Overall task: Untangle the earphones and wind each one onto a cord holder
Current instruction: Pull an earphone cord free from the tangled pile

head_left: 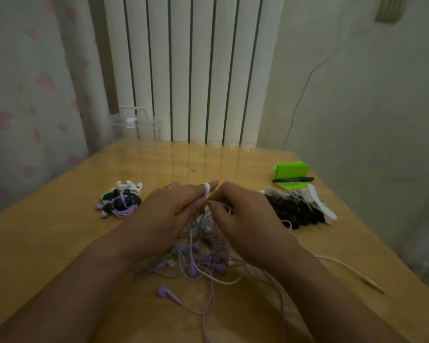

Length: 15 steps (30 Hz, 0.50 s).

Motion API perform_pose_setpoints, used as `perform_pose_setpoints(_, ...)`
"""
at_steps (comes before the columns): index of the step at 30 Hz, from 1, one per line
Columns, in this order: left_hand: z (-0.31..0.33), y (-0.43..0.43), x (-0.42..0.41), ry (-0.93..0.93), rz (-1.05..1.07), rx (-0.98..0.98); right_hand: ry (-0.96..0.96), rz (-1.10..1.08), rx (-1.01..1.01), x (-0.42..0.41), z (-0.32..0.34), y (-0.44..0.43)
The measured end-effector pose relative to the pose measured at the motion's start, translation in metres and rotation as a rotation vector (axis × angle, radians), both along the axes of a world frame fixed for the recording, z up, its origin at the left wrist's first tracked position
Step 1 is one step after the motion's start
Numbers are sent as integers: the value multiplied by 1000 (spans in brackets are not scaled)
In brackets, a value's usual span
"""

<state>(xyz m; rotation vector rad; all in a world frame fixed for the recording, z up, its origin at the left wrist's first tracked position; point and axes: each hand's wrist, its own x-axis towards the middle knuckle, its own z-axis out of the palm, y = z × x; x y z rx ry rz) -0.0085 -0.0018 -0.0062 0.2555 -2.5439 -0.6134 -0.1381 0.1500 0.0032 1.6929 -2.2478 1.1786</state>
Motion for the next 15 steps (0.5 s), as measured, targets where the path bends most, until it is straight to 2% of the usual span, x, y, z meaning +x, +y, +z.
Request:
perform_pose_setpoints(3,3,1,2,17,-41,-80,-30,15,-46,-1,7,5)
perform_pose_setpoints(6,11,3,9,-21,-92,22,-128,104,-117,-5,11,9)
perform_pose_setpoints(9,19,6,15,-61,-309,421,-362,239,-243,-9,21,12)
perform_pose_setpoints(11,23,10,17,-23,-436,675,-511,296,-278,-10,24,13)
perform_pose_setpoints(15,21,10,13,159,-562,1011,-526,226,-213,-12,17,9)
